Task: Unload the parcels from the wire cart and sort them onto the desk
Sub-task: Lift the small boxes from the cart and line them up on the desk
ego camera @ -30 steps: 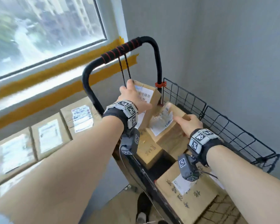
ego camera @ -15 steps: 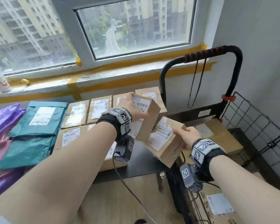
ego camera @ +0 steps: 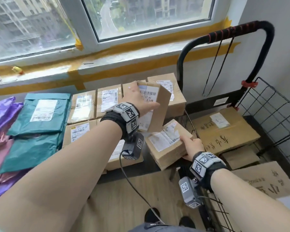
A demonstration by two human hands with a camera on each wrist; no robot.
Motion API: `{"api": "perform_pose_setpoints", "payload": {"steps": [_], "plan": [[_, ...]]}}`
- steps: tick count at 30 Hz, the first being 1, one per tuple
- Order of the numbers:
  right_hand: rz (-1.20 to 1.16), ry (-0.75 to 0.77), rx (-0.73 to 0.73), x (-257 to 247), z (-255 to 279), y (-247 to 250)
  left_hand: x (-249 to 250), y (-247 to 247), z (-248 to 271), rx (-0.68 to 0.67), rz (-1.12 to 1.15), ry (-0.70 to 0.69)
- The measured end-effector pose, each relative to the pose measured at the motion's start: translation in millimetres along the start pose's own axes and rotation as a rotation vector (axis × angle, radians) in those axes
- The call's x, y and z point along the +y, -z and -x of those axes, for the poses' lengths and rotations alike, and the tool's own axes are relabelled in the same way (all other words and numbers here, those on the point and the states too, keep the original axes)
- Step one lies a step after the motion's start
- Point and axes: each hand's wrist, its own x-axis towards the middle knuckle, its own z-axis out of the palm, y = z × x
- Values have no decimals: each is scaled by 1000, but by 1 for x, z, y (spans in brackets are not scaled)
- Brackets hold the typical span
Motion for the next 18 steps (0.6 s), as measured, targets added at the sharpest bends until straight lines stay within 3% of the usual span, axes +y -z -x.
{"api": "perform_pose_setpoints", "payload": {"steps": [9,14,18], "plan": [[116,32,-72,7,19,-3,15,-12,-6,-57,-70,-169],[231,156,-122,2,23,1,26,-9,-6,-15,-124,-337],[267,162,-166,5,29,2,29,-20,-2,-160,-271,-433]]}}
